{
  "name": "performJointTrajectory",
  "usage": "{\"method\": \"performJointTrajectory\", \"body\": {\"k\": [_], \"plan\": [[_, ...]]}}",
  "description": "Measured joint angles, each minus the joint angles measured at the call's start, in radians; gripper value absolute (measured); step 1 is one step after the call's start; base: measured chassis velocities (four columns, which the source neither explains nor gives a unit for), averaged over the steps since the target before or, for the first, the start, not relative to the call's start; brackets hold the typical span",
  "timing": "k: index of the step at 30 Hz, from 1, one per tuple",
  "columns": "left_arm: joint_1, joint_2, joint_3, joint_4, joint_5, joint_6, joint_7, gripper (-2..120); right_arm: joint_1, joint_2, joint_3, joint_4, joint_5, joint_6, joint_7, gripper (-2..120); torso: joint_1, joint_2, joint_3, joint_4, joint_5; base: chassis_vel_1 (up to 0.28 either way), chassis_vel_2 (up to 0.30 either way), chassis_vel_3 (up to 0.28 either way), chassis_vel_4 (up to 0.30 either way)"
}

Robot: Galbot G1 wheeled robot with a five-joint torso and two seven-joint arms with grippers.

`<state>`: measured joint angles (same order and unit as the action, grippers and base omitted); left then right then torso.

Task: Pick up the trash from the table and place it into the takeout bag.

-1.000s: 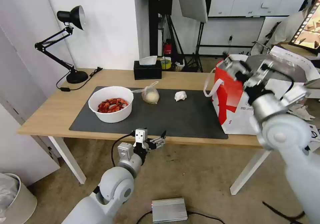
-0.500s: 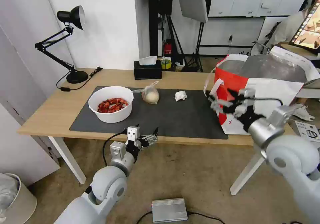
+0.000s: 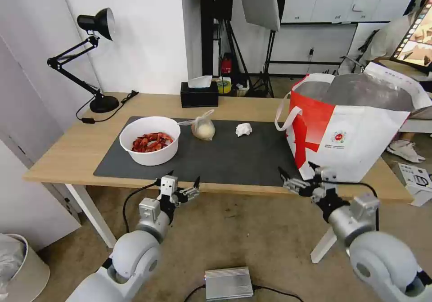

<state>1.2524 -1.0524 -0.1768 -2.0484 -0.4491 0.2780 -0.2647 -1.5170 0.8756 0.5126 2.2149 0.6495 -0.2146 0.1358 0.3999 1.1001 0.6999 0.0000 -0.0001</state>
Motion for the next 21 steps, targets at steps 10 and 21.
{"method": "performJointTrajectory", "body": {"k": [10, 21], "plan": [[0.043, 0.014, -0.045, -0.012, -0.005, -0.002, 0.002, 100, -0.074, 0.034, -0.026, 0.014, -0.048, 0.023, 0.006, 100, 0.000, 0.000, 0.000, 0.0000, 0.0000, 0.000, 0.000, 0.000, 0.000], [0.074, 0.027, -0.088, -0.019, -0.017, -0.001, -0.004, 100, -0.099, 0.036, -0.030, 0.014, -0.061, 0.024, 0.016, 100, 0.000, 0.000, 0.000, -0.0001, 0.0000, 0.000, 0.000, 0.000, 0.000]]}}
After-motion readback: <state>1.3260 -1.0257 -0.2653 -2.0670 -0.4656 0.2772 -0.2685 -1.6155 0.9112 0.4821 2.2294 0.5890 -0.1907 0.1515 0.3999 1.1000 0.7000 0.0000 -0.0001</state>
